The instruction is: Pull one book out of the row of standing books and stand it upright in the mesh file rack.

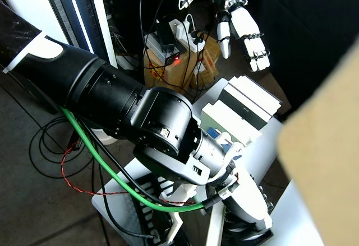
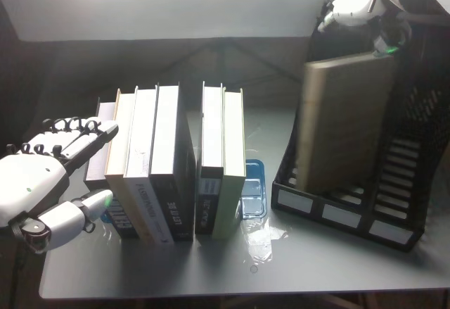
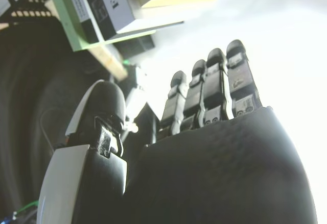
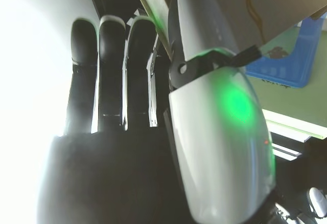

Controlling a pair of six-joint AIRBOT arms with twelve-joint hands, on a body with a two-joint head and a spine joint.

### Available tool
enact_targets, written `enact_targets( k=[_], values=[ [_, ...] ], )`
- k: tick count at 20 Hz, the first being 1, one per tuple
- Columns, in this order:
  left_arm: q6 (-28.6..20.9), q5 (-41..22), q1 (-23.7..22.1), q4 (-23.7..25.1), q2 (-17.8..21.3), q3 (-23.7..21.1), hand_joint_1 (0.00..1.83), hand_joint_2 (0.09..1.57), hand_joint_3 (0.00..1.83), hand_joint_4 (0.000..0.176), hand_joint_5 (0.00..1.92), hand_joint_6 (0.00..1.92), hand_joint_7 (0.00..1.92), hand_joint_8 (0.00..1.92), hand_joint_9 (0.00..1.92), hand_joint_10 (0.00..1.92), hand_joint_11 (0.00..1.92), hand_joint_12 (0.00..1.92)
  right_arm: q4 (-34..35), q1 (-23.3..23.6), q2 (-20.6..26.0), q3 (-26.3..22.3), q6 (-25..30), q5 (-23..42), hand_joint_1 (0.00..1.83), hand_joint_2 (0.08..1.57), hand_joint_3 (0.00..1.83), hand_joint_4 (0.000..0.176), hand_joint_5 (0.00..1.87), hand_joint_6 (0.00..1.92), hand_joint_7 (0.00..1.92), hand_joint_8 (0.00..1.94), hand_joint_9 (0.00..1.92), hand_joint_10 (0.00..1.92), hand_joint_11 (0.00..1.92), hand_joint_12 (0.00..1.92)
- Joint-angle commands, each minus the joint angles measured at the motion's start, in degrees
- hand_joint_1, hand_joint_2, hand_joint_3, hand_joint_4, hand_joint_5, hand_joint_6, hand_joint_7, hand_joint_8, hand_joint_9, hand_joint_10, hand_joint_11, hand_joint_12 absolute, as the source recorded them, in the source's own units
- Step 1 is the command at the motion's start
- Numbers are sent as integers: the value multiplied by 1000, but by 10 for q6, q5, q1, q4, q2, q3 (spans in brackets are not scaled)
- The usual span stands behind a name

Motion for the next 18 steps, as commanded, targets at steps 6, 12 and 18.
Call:
enact_targets(
  k=[6, 12, 18],
  values=[
    [-3, -60, -6, 7, -3, 4, 348, 1501, 0, 42, 29, 6, 0, 0, 0, 0, 0, 0, -20, 4, 5, -3, -10, -45, 1061, 1111, 0, 11, 22, 0, 25, 0, 45, 0, 0, 28],
    [-5, -57, -6, 5, -5, 3, 346, 1501, 0, 35, 29, 3, 0, 0, 0, 0, 0, 0, -20, 9, 62, -82, -12, -51, 951, 1014, 0, 2, 0, 0, 0, 0, 0, 0, 0, 0],
    [-5, -57, -6, 0, -5, 0, 462, 1461, 0, 48, 30, 3, 0, 0, 0, 0, 0, 0, -20, 26, 128, -191, -23, -63, 922, 1001, 0, 33, 0, 0, 0, 0, 0, 0, 0, 0]
  ],
)
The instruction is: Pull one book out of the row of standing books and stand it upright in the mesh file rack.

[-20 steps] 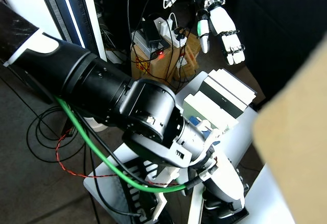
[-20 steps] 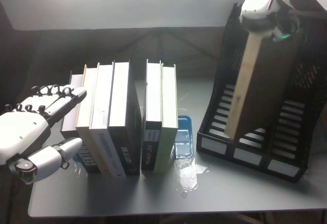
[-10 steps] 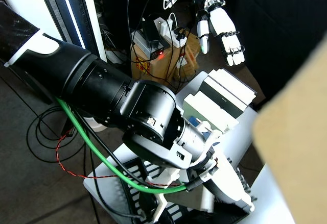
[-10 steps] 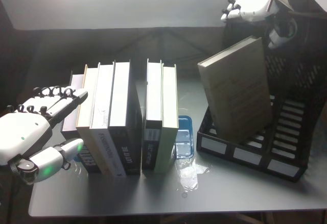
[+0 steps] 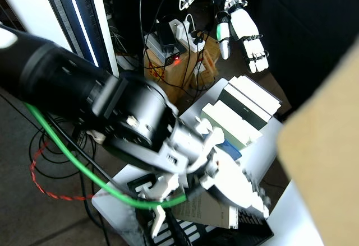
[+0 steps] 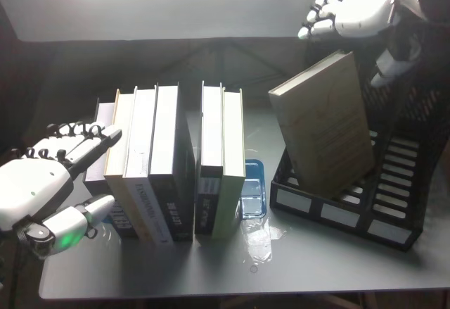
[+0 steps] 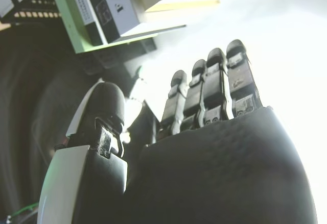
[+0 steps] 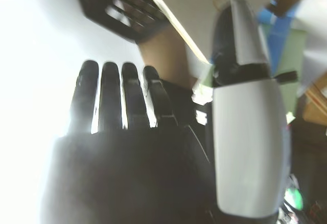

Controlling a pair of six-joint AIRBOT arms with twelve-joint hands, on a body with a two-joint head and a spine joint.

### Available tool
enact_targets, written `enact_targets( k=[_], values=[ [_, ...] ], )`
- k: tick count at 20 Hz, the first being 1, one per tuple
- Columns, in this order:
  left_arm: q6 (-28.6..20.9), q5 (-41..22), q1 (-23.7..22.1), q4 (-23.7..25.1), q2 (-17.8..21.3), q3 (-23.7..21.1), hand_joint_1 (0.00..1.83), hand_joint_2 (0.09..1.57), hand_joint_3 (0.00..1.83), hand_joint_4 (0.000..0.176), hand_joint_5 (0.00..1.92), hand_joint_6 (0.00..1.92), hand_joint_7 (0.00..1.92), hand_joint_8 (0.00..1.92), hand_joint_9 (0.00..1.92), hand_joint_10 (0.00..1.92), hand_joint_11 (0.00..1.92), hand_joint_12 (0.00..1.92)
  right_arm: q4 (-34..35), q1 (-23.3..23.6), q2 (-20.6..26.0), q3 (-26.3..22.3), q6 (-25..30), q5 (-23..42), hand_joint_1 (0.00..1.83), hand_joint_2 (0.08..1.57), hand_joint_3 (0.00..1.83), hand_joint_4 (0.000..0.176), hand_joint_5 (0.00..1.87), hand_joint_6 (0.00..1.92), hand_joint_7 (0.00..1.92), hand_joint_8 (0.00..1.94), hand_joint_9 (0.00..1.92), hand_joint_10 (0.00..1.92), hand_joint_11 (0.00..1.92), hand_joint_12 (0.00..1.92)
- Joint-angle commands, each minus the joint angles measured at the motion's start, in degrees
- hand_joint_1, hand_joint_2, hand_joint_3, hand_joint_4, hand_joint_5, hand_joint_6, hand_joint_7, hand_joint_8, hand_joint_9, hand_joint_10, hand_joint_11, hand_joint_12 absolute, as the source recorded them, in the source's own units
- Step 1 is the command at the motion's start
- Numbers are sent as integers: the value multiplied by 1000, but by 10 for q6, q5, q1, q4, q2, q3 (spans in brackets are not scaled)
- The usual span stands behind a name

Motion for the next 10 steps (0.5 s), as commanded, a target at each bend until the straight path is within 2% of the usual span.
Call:
enact_targets(
  k=[1, 2, 3, 4, 5, 6, 7, 8, 9, 10],
  values=[
    [-2, -67, -4, 0, 0, 0, 468, 1459, 0, 52, 28, 2, 0, 0, 0, 0, 0, 0, -20, 7, 14, -9, -5, -63, 916, 1005, 0, 36, 0, 0, 0, 0, 0, 0, 0, 0],
    [-2, -68, -4, -2, 1, -1, 470, 1462, 0, 53, 23, 0, 0, 0, 0, 0, 0, 0, -20, 7, 29, -36, -5, -73, 896, 1024, 0, 51, 0, 0, 0, 0, 0, 0, 0, 0],
    [-2, -68, -4, -2, 0, -2, 487, 1459, 0, 50, 25, 1, 0, 0, 0, 0, 0, 0, -20, 7, 37, -53, -6, -79, 894, 1031, 2, 29, 0, 0, 0, 0, 0, 0, 0, 0],
    [-2, -68, -4, -4, 0, -2, 522, 1454, 0, 48, 34, 4, 0, 0, 0, 0, 0, 0, -20, 7, 48, -75, -7, -91, 874, 1042, 6, 29, 0, 0, 0, 0, 0, 0, 0, 0],
    [-3, -70, -3, -6, 0, -3, 518, 1457, 0, 40, 44, 6, 0, 0, 0, 0, 0, 0, -20, 7, 52, -85, -7, -97, 857, 1046, 7, 40, 0, 0, 0, 0, 0, 0, 0, 0],
    [-3, -71, -3, -8, 0, -3, 517, 1460, 0, 33, 44, 4, 0, 0, 0, 0, 0, 0, -20, 7, 53, -90, -7, -100, 781, 1052, 9, 99, 0, 0, 0, 0, 0, 0, 0, 0],
    [-3, -71, -1, -10, 1, -3, 516, 1461, 0, 32, 36, 1, 0, 0, 0, 0, 0, 0, -20, 6, 50, -90, -7, -108, 757, 1060, 10, 95, 0, 0, 0, 0, 0, 0, 0, 0],
    [-3, -72, -1, -10, 1, -3, 571, 1448, 0, 36, 34, 0, 0, 0, 0, 0, 0, 0, -20, 1, 45, -87, -6, -113, 821, 1072, 13, 90, 0, 0, 0, 0, 0, 0, 0, 0],
    [-4, -73, -1, -10, 1, -3, 582, 1446, 0, 19, 41, 4, 0, 0, 0, 0, 0, 0, -9, -8, 40, -81, -5, -119, 817, 1068, 9, 57, 0, 0, 0, 0, 0, 0, 0, 0],
    [-4, -73, -1, -10, 1, -3, 596, 1443, 0, 18, 48, 4, 0, 0, 0, 0, 0, 0, -5, -13, 40, -78, 2, -120, 823, 1058, 3, 27, 0, 0, 0, 0, 0, 0, 0, 0]
  ],
)
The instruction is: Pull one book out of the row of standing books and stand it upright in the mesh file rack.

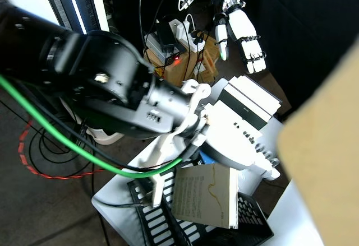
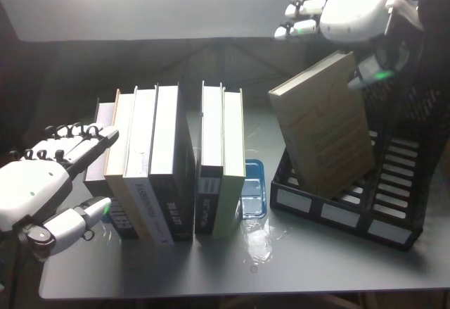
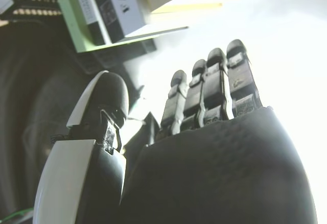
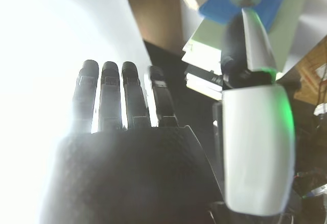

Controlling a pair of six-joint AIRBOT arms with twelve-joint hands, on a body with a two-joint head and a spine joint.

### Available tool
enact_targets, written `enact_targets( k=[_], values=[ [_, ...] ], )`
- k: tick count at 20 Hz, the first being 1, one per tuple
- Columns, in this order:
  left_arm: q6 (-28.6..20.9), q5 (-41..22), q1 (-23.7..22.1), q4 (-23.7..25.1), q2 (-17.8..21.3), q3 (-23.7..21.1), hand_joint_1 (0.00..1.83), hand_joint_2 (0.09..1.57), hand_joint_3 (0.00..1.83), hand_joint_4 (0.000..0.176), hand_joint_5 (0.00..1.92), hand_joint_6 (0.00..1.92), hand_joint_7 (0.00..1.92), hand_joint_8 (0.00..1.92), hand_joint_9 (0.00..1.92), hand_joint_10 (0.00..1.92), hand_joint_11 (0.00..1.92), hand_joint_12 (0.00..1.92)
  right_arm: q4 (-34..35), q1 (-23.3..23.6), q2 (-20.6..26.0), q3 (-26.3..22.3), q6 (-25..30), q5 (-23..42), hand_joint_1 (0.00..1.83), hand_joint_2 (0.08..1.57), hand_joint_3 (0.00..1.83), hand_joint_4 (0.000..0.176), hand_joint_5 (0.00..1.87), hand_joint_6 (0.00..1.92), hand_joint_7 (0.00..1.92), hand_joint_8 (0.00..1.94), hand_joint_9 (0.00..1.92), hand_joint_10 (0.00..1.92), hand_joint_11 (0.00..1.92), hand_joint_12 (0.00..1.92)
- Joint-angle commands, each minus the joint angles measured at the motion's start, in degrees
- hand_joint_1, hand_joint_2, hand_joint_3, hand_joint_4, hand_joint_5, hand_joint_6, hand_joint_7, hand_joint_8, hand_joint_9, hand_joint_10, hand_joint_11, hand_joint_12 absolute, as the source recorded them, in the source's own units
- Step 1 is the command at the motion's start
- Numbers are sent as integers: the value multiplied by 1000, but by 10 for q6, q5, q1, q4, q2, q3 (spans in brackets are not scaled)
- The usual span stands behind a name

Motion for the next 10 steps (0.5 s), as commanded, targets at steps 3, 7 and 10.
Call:
enact_targets(
  k=[3, 7, 10],
  values=[
    [-4, -71, -1, 1, 4, 0, 550, 1452, 1, 43, 20, 1, 0, 0, 0, 0, 0, 0, -4, -13, 26, -33, 5, -73, 856, 1023, 0, 11, 0, 0, 0, 0, 0, 0, 0, 0],
    [-8, -75, 3, -3, 6, -2, 494, 1456, 3, 39, 38, 5, 0, 0, 0, 0, 0, 0, -23, -15, 57, -84, 57, -98, 803, 1032, 0, 52, 0, 0, 0, 0, 0, 0, 0, 0],
    [-8, -79, 5, -7, 10, -6, 487, 1457, 3, 46, 36, 3, 0, 0, 0, 0, 0, 0, -23, -16, 85, -114, 103, -127, 797, 1041, 1, 52, 0, 0, 0, 0, 0, 0, 0, 0]
  ],
)
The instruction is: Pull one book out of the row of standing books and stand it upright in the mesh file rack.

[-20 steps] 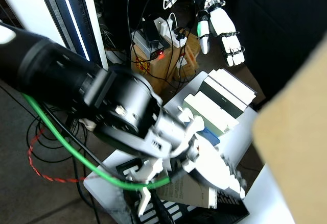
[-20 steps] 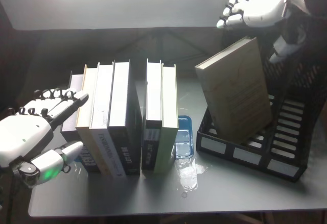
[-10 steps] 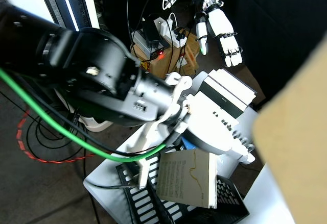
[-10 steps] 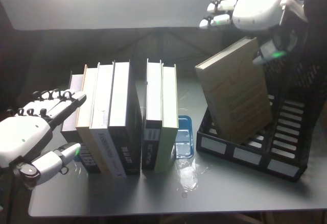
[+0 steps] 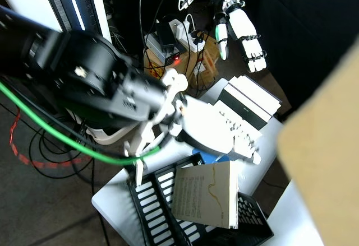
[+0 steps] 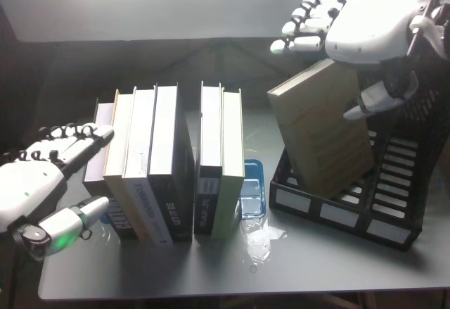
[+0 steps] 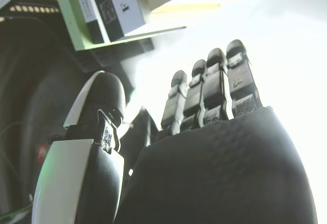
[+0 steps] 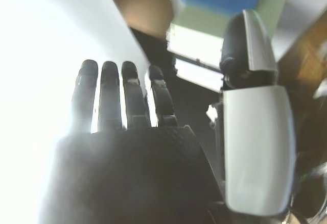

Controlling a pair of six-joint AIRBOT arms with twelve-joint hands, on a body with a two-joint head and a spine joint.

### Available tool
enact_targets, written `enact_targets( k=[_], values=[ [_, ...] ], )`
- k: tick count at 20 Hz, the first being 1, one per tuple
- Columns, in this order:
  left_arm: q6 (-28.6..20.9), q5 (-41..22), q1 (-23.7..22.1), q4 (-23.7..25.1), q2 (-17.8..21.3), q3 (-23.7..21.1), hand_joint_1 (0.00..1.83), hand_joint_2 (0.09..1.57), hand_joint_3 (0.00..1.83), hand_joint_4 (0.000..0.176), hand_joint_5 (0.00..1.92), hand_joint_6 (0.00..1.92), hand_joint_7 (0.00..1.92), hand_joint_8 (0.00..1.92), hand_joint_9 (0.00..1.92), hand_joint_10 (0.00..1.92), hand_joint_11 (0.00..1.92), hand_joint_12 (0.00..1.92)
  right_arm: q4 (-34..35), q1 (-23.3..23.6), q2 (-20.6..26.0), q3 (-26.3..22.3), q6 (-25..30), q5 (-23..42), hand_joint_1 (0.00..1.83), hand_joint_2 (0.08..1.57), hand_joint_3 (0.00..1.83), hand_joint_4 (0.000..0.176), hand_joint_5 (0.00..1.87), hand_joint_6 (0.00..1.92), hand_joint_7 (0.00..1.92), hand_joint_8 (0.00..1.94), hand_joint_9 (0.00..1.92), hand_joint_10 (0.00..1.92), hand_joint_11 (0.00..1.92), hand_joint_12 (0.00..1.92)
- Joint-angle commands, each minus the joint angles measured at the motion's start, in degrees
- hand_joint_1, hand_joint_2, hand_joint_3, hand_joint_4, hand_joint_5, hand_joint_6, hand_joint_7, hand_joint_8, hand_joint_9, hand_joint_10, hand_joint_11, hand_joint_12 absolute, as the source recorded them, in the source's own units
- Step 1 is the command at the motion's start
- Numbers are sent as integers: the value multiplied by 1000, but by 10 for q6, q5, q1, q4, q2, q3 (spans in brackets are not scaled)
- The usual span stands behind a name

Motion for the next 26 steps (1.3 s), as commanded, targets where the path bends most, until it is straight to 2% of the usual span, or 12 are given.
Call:
enact_targets(
  k=[1, 4, 6, 8, 10, 12, 14, 15, 18, 21, 23, 26],
  values=[
    [-1, -70, 1, 3, 4, 1, 488, 1461, 4, 35, 45, 6, 0, 0, 0, 0, 0, 0, -20, 3, 7, 4, -2, -61, 783, 1073, 14, 47, 0, 0, 0, 0, 0, 0, 30, 14],
    [-2, -75, 6, -2, 7, -3, 524, 1457, 0, 32, 52, 3, 0, 0, 0, 0, 0, 0, -20, 4, 7, 11, -22, -30, 756, 1131, 21, 81, 0, 0, 0, 0, 0, 0, 0, 0],
    [-3, -76, 7, -1, 8, -3, 477, 1463, 3, 37, 54, 1, 0, 0, 0, 0, 0, 0, -20, 4, 10, -6, -131, 56, 689, 1067, 17, 0, 5, 0, 90, 1, 124, 7, 0, 483],
    [-4, -80, 12, -4, 9, -4, 446, 1466, 4, 58, 38, 0, 0, 0, 0, 0, 0, 0, -20, 4, 26, -19, -168, 113, 630, 1080, 4, 0, 0, 0, 44, 1, 128, 9, 0, 819],
    [-6, -80, 12, -5, 8, -4, 438, 1466, 3, 59, 39, 1, 0, 0, 0, 0, 0, 0, -5, 4, 51, -42, -186, 131, 667, 1107, 5, 30, 0, 0, 5, 0, 45, 8, 0, 167],
    [-7, -81, 15, -6, 8, -3, 409, 1471, 3, 71, 17, 0, 0, 0, 0, 0, 0, 0, 66, 4, 67, -70, -279, 149, 693, 1054, 0, 90, 0, 0, 16, 2, 74, 13, 0, 98],
    [-8, -82, 15, -6, 8, -2, 459, 1462, 0, 58, 29, 3, 0, 0, 0, 0, 0, 0, 71, 6, 81, -90, -298, 147, 607, 1073, 0, 20, 0, 0, 21, 0, 104, 5, 0, 83],
    [-10, -83, 15, -6, 8, -2, 445, 1465, 0, 61, 26, 1, 0, 0, 0, 0, 0, 0, 113, 17, 91, -94, -322, 147, 545, 1088, 4, 23, 0, 0, 3, 0, 69, 0, 0, 33],
    [-10, -84, 15, -5, 8, -3, 471, 1457, 0, 67, 26, 1, 0, 0, 0, 0, 0, 0, 465, 44, 118, -67, -482, 203, 656, 1095, 1, 152, 0, 0, 0, 0, 20, 3, 1, 225],
    [-11, -87, 15, -6, 8, -4, 451, 1458, 0, 84, 13, 0, 0, 0, 0, 0, 0, 0, 647, 44, 122, -50, -584, 241, 596, 1081, 0, 123, 0, 0, 0, 0, 0, 0, 0, 896],
    [-11, -90, 15, -6, 10, -5, 445, 1458, 0, 84, 5, 0, 0, 0, 0, 0, 0, 0, 716, 42, 127, -55, -646, 239, 698, 1071, 2, 104, 0, 0, 0, 0, 0, 0, 0, 74],
    [-13, -92, 15, -4, 10, -6, 457, 1450, 0, 79, 13, 3, 0, 0, 0, 0, 0, 0, 753, 37, 129, -54, -672, 232, 605, 1073, 2, 52, 0, 0, 0, 0, 0, 0, 0, 0]
  ],
)
